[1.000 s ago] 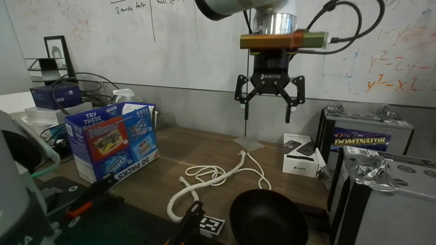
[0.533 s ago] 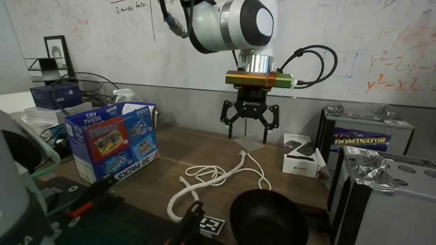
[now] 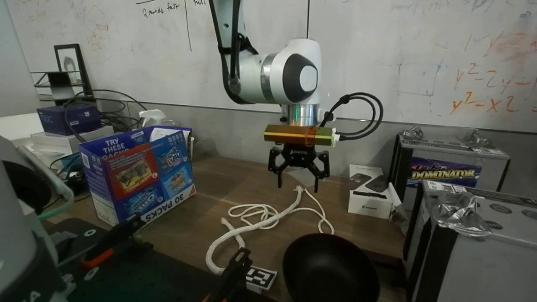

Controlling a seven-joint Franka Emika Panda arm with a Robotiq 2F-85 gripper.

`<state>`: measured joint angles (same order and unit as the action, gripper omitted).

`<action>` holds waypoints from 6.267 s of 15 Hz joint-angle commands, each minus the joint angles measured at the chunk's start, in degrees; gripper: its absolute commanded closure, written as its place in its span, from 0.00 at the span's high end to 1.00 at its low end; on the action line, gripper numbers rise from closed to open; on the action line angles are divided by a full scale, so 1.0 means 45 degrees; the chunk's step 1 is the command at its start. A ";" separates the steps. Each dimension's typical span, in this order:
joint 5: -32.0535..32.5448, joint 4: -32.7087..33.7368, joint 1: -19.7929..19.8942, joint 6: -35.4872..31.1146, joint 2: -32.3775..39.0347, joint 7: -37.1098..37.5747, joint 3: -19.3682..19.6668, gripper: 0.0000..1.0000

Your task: Put the ropes into the box.

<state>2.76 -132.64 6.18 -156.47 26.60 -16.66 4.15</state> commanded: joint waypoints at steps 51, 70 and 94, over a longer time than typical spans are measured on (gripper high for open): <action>-0.0960 0.1845 -0.1004 -0.3093 0.4275 0.4152 -0.1004 1.00; -0.0851 0.2219 -0.1601 -0.3012 0.4578 0.4394 -0.0429 1.00; -0.0735 0.2544 -0.1681 -0.2801 0.4471 0.4379 -0.0111 0.15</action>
<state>-0.93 -122.41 -0.25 -169.25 46.07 2.42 2.21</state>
